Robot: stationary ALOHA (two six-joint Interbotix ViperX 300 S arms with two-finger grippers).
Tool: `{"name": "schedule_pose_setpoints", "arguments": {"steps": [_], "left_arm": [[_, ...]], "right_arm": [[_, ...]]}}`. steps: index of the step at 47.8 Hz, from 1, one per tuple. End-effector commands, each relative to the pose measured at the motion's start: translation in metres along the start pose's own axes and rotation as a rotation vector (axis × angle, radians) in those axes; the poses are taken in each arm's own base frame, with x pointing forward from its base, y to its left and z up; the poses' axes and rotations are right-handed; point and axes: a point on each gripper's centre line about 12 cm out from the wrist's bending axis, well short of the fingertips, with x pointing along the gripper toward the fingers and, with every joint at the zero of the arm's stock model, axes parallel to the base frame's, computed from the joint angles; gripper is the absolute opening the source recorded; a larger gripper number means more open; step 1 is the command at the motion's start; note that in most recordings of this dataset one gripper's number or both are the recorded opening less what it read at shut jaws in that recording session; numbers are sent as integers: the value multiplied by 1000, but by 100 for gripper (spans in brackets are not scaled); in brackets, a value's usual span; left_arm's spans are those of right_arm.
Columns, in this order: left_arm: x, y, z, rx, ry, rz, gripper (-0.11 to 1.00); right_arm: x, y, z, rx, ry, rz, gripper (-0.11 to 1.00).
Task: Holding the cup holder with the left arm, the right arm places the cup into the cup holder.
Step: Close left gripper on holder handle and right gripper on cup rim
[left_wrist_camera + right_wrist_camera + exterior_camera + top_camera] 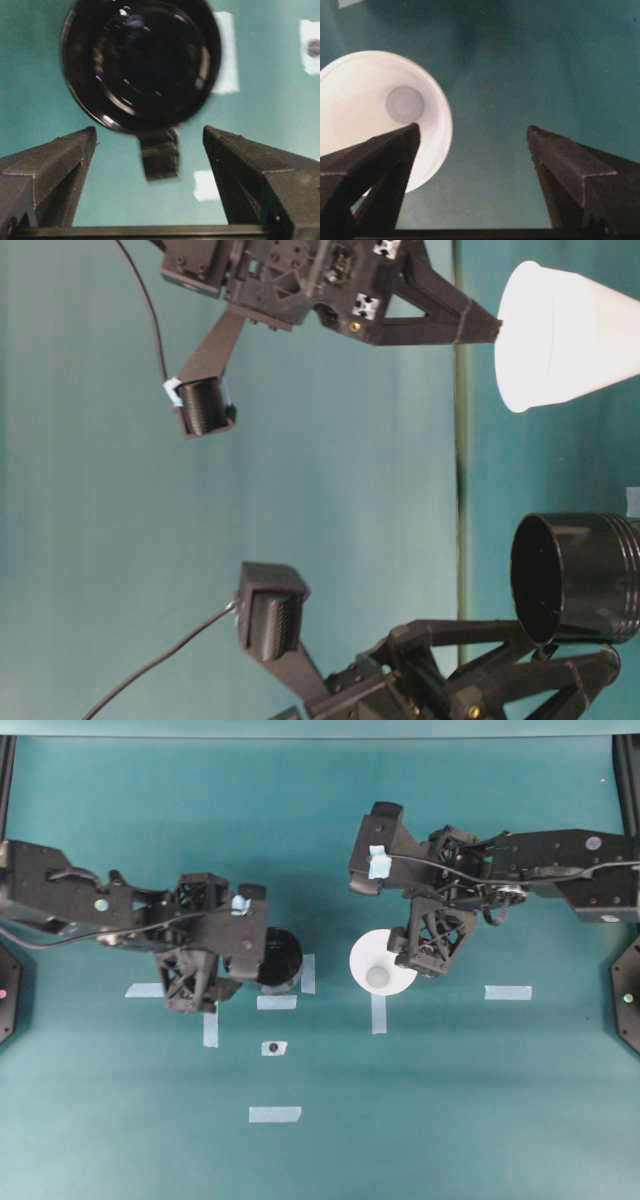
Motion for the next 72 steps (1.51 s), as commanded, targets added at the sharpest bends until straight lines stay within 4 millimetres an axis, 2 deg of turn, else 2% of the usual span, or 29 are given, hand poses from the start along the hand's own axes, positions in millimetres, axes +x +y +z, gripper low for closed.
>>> {"name": "schedule_pose_setpoints", "arguments": {"steps": [1,30,72], "left_arm": [[-2,4,9,-4,-28,10,93],[15,4,-3,-12,31,-1,93],[16,4,-3,-15,33,-1,93]], "right_arm": [[-6,0,8,-2,-29,1,92],[22,1,2,1,44,-5,92],[26,2,3,1,37,-3,92]]}}
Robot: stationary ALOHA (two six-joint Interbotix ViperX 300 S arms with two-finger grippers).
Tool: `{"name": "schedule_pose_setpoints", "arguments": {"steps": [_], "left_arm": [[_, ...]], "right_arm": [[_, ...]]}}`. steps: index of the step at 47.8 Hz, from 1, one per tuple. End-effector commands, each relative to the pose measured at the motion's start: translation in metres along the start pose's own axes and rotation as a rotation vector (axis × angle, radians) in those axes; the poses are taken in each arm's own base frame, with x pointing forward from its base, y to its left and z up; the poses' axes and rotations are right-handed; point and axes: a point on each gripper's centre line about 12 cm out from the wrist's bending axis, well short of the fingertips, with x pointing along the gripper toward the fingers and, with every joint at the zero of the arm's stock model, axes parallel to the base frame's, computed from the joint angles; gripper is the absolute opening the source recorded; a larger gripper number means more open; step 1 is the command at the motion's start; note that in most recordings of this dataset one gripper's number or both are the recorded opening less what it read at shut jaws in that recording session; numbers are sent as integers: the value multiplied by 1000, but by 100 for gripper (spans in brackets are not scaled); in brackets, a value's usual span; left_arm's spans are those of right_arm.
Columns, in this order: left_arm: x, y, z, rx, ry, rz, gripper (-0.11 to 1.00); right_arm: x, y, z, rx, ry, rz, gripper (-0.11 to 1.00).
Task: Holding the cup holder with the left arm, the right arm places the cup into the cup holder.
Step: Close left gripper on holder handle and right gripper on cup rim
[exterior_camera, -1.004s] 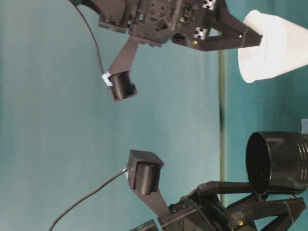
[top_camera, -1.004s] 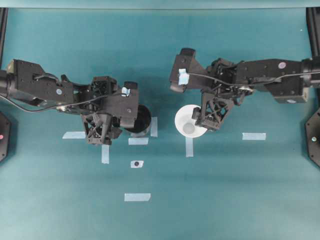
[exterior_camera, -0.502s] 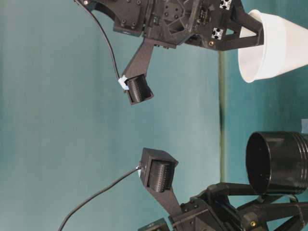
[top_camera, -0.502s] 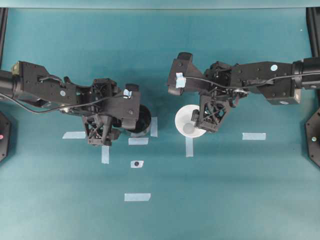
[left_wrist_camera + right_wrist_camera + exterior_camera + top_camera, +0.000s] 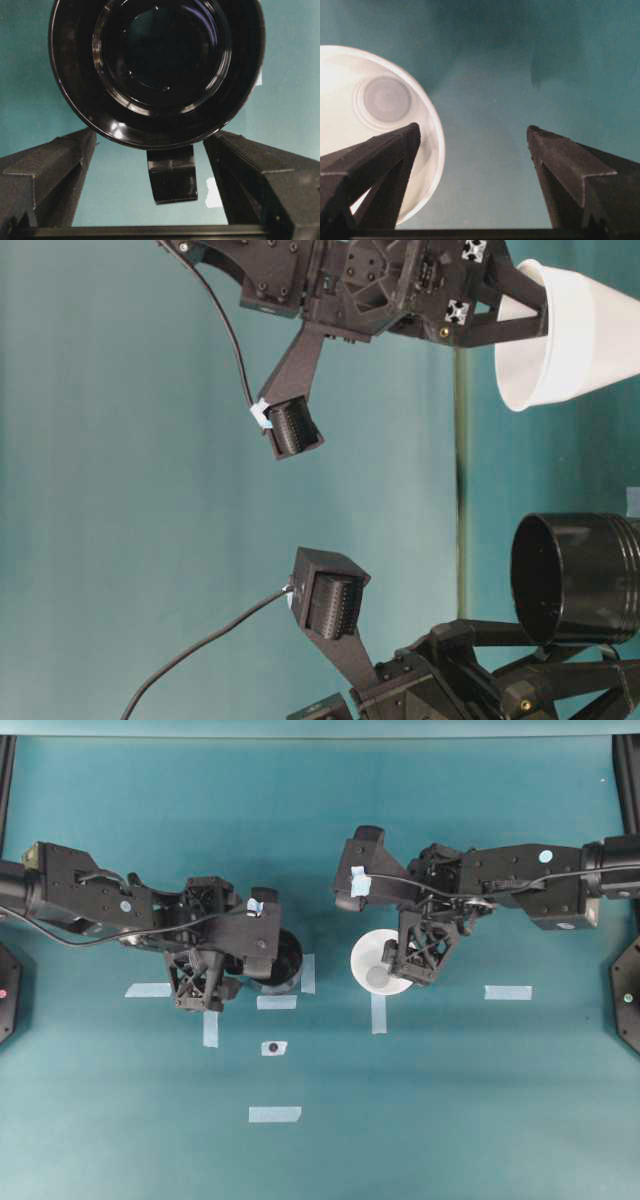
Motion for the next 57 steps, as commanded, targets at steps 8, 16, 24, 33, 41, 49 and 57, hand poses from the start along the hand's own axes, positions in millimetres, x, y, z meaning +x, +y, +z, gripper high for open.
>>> {"name": "schedule_pose_setpoints", "arguments": {"steps": [8,16,24,33,41,49,57], "left_arm": [[-7,3,10,-3,-37,10,93],[-6,3,9,-3,-34,9,93],[-7,3,10,-5,-33,9,92],[-7,3,10,-5,-33,9,84],[-7,1,7,15,-2,0,47],[-8,0,8,37,-2,-1,23],[-12,1,11,37,-15,2,23]], "right_arm": [[-13,1,13,7,-59,6,92],[-11,1,15,5,-59,6,92],[-10,1,17,2,-56,6,92],[-10,2,18,5,-50,11,86],[-10,7,15,-6,-28,13,51],[-13,14,18,-4,-41,33,17],[-16,18,23,19,-62,59,9]]}}
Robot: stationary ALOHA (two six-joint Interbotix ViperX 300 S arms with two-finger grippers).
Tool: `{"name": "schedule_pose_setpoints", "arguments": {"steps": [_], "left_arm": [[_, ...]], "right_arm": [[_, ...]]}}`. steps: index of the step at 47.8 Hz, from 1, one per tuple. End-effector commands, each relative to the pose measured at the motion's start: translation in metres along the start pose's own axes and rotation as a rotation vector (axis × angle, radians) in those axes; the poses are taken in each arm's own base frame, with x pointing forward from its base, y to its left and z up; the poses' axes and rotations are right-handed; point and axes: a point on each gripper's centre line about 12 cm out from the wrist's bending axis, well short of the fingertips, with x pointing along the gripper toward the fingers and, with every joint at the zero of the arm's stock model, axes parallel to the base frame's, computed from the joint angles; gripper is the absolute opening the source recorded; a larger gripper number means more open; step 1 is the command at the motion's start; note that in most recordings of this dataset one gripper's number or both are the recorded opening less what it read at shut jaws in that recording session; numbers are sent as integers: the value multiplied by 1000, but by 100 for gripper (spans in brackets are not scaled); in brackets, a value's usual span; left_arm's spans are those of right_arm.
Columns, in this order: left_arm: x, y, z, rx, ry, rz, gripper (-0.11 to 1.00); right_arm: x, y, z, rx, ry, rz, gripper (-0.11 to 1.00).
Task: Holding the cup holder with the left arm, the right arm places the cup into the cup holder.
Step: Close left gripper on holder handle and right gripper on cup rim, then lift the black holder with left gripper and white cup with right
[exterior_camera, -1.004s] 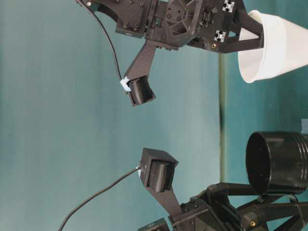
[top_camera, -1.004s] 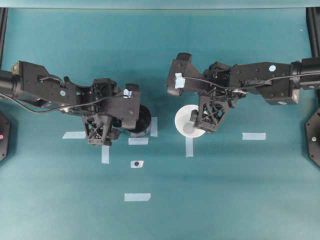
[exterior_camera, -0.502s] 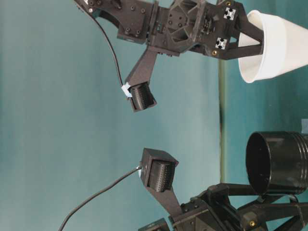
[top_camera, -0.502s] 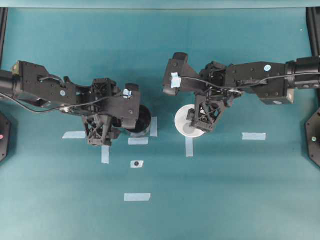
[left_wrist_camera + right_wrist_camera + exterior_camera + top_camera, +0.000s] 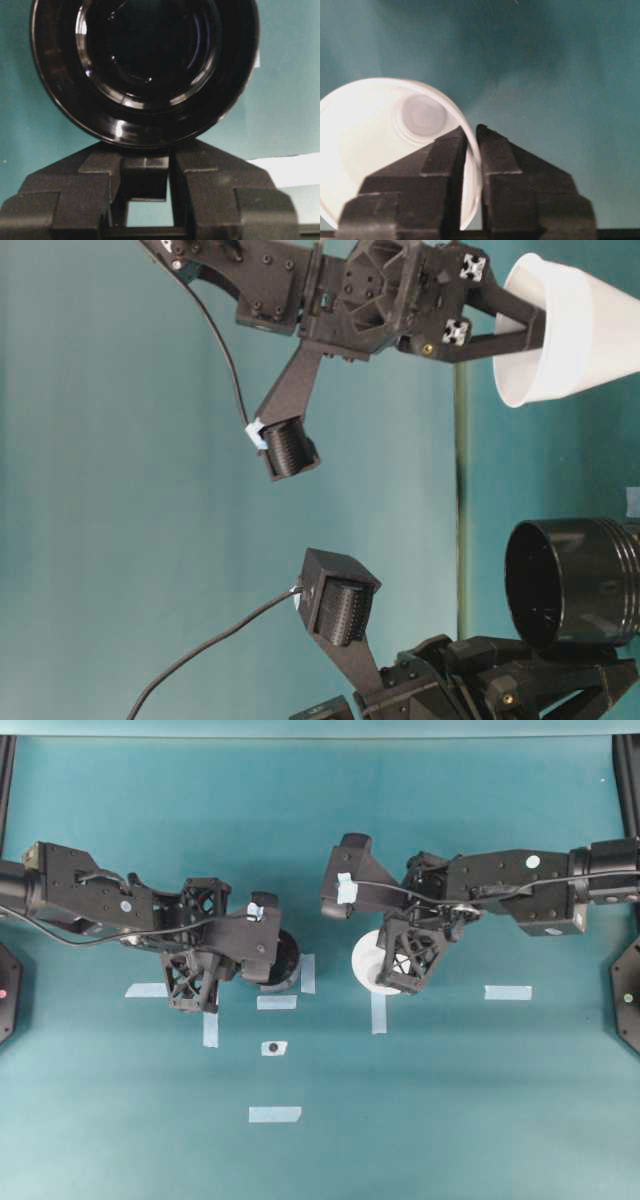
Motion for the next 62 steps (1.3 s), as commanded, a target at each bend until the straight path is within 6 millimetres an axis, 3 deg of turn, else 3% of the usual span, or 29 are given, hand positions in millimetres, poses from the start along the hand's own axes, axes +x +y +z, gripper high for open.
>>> {"name": "schedule_pose_setpoints", "arguments": {"steps": [1,20,42,62], "left_arm": [[-12,3,13,5,-52,13,23],[-18,4,20,-2,-119,30,23],[-22,6,25,-4,-168,42,23],[-29,8,37,-10,-319,77,23]], "right_arm": [[-15,3,11,5,-58,18,8],[-27,3,12,39,-57,37,3],[-59,-5,16,84,-118,41,3],[-85,-10,11,123,-182,50,3]]}}
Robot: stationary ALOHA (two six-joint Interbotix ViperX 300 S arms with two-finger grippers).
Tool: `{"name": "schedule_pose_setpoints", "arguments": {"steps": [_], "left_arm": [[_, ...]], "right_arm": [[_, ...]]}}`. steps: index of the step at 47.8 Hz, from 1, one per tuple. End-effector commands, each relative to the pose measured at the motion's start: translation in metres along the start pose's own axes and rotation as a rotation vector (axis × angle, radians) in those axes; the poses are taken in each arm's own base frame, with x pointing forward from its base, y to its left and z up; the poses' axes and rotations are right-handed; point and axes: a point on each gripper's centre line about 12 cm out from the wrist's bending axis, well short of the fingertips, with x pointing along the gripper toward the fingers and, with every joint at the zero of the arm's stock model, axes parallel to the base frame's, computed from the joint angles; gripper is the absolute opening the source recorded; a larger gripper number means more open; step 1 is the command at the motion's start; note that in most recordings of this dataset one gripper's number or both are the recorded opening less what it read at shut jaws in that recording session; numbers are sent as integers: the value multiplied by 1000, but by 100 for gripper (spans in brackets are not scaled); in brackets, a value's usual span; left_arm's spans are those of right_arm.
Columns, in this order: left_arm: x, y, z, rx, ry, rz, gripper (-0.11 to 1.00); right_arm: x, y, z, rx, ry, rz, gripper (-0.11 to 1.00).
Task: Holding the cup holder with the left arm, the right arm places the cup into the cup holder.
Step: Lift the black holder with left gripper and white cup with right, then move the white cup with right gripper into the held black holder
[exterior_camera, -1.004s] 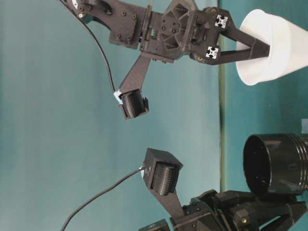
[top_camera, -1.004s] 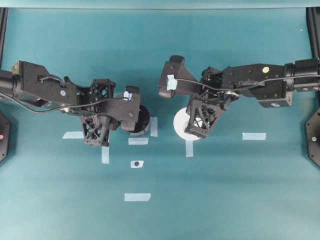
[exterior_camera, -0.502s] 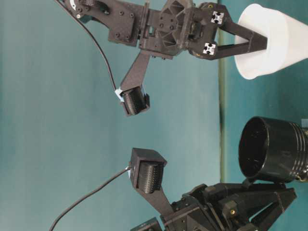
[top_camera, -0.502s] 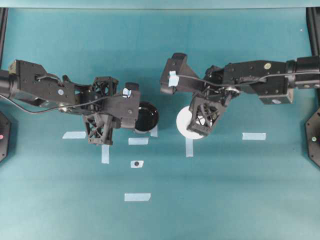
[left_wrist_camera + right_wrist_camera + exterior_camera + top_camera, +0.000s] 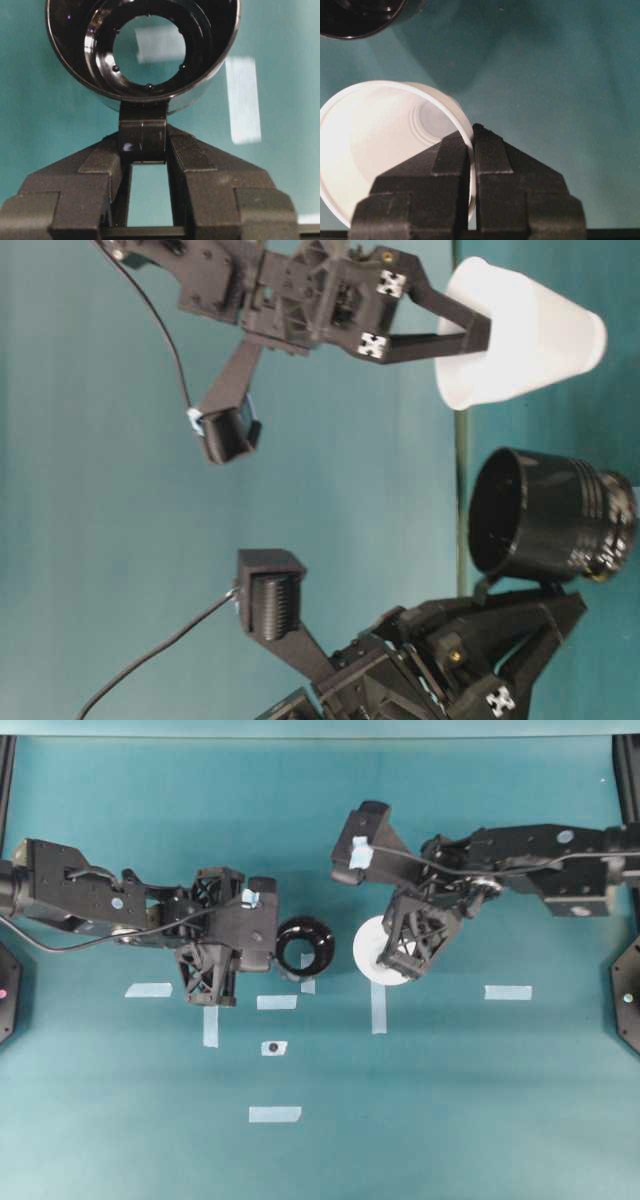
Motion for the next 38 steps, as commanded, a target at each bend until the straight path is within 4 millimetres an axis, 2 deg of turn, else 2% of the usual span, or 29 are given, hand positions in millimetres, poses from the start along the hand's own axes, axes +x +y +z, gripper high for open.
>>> {"name": "schedule_pose_setpoints", "arguments": {"steps": [1,15,31,38], "left_arm": [[-11,2,14,1,-81,18,23],[-15,5,25,-15,-168,37,23],[-15,4,30,-16,-199,40,23],[-14,2,32,-12,-201,35,23]], "right_arm": [[-46,2,10,13,-131,27,3],[-82,6,15,11,-153,41,3],[-121,17,42,-7,-211,60,3],[-126,19,49,-7,-235,66,3]]}}
